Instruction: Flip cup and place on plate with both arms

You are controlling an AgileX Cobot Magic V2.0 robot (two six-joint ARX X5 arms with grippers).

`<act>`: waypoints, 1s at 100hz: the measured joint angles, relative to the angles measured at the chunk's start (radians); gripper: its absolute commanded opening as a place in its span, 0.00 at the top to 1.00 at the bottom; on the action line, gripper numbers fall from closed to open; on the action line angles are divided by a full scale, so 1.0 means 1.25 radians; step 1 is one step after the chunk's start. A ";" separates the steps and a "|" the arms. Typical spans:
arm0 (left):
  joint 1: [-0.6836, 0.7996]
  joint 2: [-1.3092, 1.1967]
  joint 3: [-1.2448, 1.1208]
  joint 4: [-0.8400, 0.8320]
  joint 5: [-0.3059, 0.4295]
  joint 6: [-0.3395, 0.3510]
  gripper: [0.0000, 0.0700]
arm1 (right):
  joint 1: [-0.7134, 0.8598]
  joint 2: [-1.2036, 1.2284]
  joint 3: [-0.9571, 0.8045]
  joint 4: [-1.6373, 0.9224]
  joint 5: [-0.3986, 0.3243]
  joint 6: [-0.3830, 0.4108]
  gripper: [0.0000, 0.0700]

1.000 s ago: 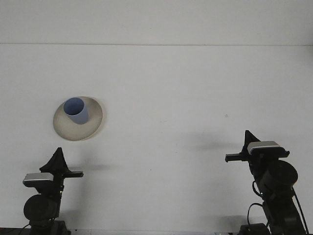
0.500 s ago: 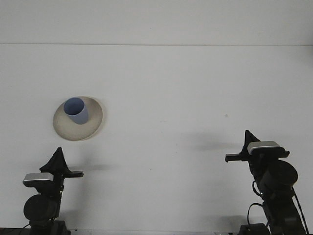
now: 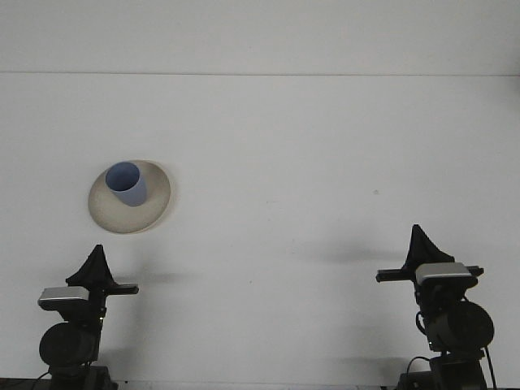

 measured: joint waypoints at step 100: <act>0.000 0.000 0.000 -0.001 0.000 0.000 0.98 | -0.073 -0.254 -0.236 0.090 0.000 0.000 1.00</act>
